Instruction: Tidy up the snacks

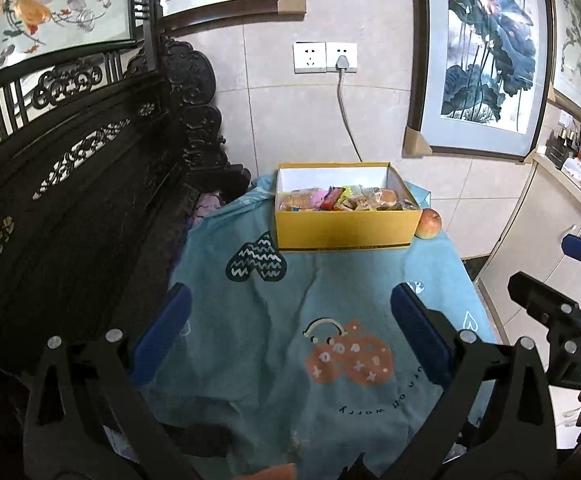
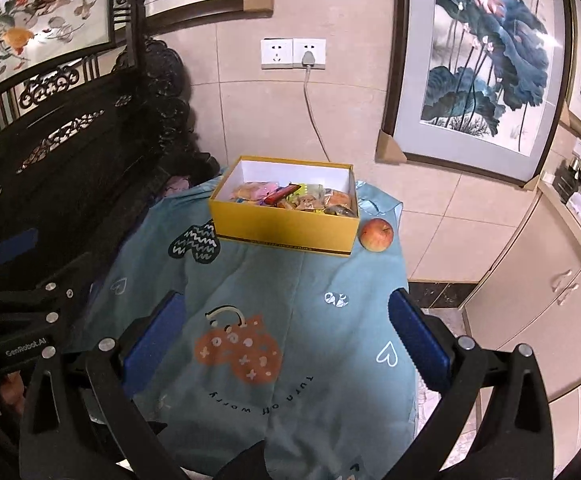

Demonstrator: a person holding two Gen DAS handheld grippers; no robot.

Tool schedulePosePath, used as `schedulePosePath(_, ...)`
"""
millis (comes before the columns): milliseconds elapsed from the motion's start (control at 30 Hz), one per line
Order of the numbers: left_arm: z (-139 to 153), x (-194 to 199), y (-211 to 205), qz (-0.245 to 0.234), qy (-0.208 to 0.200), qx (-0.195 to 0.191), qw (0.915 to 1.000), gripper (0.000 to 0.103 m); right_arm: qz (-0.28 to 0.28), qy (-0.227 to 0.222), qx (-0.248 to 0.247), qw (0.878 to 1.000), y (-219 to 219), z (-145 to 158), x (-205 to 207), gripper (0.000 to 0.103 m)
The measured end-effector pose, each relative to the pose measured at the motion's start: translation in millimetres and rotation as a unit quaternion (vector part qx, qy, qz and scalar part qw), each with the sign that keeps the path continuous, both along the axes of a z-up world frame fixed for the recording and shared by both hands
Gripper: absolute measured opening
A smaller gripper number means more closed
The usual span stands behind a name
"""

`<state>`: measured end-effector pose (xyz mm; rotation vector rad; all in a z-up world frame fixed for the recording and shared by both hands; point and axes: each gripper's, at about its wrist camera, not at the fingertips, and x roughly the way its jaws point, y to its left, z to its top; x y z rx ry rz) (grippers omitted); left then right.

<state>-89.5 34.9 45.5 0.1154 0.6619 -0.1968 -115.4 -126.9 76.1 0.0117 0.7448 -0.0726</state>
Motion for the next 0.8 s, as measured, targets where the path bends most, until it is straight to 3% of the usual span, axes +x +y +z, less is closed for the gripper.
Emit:
schedulePosePath(667,1.1,-7.2,-1.9,-0.003,-0.004,0.003,1.0000,0.101,-0.005,-0.008,-0.014,1.000,5.6,6.6,-10.4,0.102)
schedulePosePath(800,2.2,-8.7,-2.9,-0.010,-0.004,-0.011,0.9999,0.101,-0.005,-0.011,-0.016,1.000,5.0,6.7,-11.1,0.102)
